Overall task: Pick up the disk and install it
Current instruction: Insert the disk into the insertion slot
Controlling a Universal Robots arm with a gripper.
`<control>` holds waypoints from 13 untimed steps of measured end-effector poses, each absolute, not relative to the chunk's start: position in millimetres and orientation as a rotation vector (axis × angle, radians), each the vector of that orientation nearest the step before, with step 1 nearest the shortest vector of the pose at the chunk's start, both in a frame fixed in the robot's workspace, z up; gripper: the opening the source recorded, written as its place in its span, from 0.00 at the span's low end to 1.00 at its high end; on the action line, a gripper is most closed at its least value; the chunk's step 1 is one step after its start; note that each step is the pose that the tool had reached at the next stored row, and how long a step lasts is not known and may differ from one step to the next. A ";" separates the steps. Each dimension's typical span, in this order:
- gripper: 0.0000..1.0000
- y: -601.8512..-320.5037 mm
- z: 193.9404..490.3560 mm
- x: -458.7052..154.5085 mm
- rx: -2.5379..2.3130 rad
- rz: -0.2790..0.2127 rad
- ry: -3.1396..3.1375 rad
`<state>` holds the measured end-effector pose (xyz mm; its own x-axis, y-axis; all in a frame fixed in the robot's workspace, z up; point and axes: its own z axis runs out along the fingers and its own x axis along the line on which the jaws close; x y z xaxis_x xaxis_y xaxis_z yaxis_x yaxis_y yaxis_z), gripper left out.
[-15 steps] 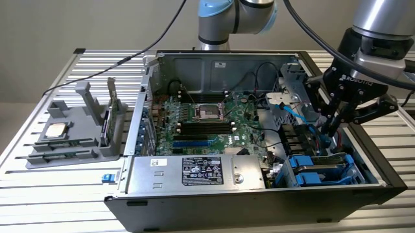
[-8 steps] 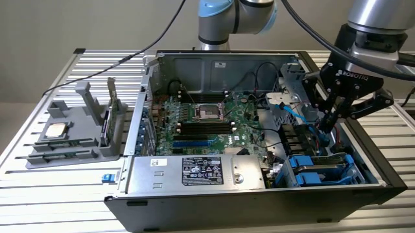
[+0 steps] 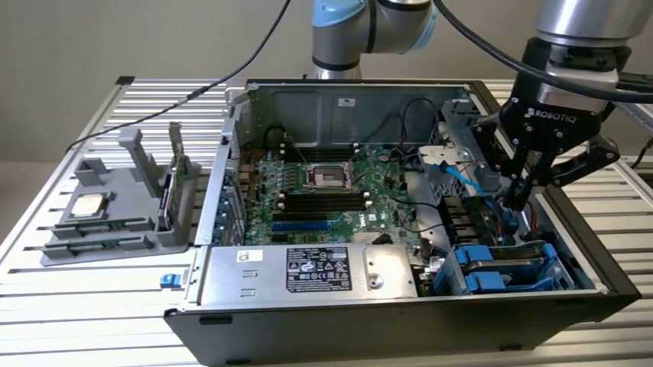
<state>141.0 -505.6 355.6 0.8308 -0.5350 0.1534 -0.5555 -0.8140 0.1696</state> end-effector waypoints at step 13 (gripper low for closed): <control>0.17 -503.4 355.5 134.9 2.704 0.197 -0.818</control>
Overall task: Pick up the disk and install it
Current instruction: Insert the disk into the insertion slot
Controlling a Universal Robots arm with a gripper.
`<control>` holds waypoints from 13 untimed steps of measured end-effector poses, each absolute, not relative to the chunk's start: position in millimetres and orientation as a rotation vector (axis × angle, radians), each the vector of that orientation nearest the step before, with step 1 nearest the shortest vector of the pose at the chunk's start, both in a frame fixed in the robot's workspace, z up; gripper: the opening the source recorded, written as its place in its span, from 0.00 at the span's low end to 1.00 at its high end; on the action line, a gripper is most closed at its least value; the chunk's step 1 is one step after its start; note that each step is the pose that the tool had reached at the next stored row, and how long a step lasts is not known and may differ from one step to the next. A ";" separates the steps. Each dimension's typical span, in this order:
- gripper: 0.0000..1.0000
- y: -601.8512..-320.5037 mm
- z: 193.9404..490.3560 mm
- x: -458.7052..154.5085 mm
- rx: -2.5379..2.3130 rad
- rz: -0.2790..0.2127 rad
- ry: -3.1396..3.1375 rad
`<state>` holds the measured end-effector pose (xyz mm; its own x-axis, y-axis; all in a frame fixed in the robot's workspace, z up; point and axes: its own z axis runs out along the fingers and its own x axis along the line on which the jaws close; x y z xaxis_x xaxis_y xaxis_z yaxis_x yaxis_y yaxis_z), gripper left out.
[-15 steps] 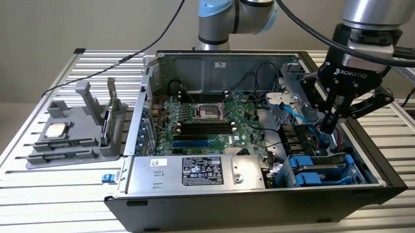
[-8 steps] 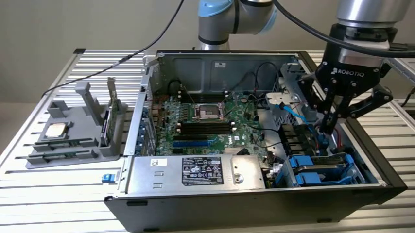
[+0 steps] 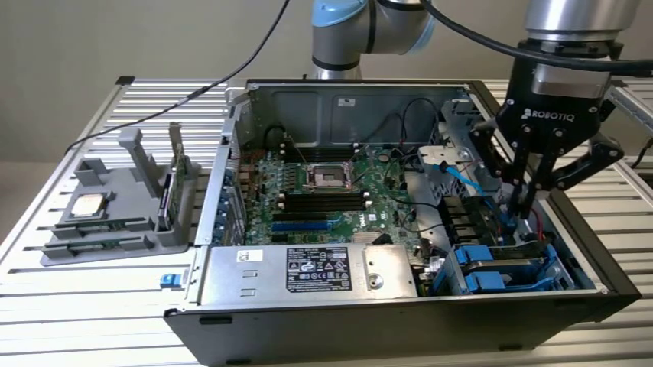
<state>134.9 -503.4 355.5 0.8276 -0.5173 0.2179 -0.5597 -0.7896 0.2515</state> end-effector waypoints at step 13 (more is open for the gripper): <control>0.18 -503.2 352.1 133.0 2.692 0.203 -0.816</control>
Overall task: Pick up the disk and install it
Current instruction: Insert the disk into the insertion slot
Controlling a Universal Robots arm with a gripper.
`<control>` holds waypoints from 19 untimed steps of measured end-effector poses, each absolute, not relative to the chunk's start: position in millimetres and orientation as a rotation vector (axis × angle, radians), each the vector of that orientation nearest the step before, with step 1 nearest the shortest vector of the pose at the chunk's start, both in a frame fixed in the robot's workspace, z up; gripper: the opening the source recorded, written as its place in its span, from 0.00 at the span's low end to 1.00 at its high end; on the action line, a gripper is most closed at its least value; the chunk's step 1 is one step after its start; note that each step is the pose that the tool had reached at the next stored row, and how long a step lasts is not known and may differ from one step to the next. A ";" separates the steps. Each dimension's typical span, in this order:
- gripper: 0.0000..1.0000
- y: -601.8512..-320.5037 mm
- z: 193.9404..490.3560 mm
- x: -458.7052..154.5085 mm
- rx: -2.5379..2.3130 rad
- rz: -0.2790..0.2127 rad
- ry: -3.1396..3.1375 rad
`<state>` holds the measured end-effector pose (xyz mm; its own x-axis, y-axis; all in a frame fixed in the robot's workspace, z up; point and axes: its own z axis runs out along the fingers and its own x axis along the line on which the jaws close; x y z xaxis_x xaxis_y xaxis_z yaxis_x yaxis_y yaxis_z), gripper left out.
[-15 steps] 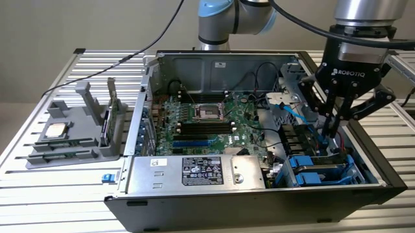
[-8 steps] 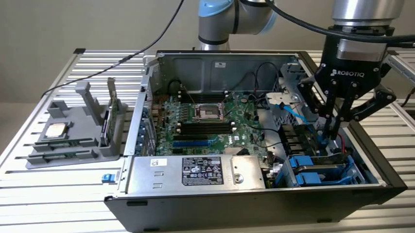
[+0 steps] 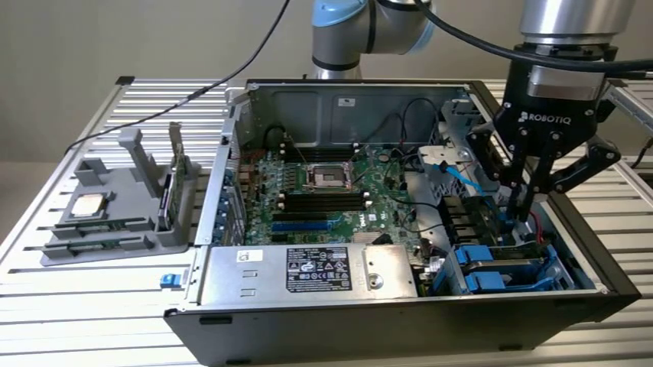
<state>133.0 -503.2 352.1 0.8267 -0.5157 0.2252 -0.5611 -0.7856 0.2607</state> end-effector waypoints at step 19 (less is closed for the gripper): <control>0.43 -506.3 350.9 133.0 2.710 0.189 -0.853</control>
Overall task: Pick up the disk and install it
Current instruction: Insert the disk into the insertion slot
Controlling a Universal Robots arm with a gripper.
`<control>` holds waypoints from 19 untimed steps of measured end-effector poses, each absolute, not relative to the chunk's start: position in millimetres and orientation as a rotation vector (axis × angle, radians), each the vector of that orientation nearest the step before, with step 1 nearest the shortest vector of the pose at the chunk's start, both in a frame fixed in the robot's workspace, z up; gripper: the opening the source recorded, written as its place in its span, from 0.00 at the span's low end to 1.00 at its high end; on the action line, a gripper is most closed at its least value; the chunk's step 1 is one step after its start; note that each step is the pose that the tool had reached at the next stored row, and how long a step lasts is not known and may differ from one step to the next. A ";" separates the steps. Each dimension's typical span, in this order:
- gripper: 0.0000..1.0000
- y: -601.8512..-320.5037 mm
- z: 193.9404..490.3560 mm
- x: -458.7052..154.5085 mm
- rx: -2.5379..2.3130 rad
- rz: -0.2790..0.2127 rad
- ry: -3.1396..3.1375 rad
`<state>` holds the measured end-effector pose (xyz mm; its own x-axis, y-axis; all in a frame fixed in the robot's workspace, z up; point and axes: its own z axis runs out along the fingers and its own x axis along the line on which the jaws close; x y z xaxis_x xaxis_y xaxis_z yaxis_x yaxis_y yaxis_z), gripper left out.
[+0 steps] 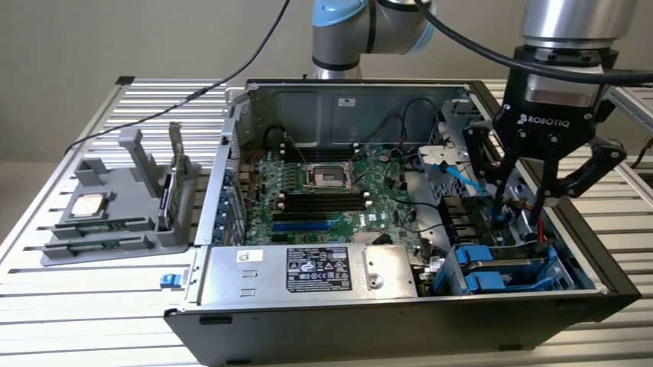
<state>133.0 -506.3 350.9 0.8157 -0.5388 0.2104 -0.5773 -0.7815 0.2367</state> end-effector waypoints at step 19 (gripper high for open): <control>0.43 -511.3 353.9 133.1 2.691 0.162 -0.974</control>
<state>133.1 -511.3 353.9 0.7671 -0.6107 0.1967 -0.6414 -0.7357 0.2175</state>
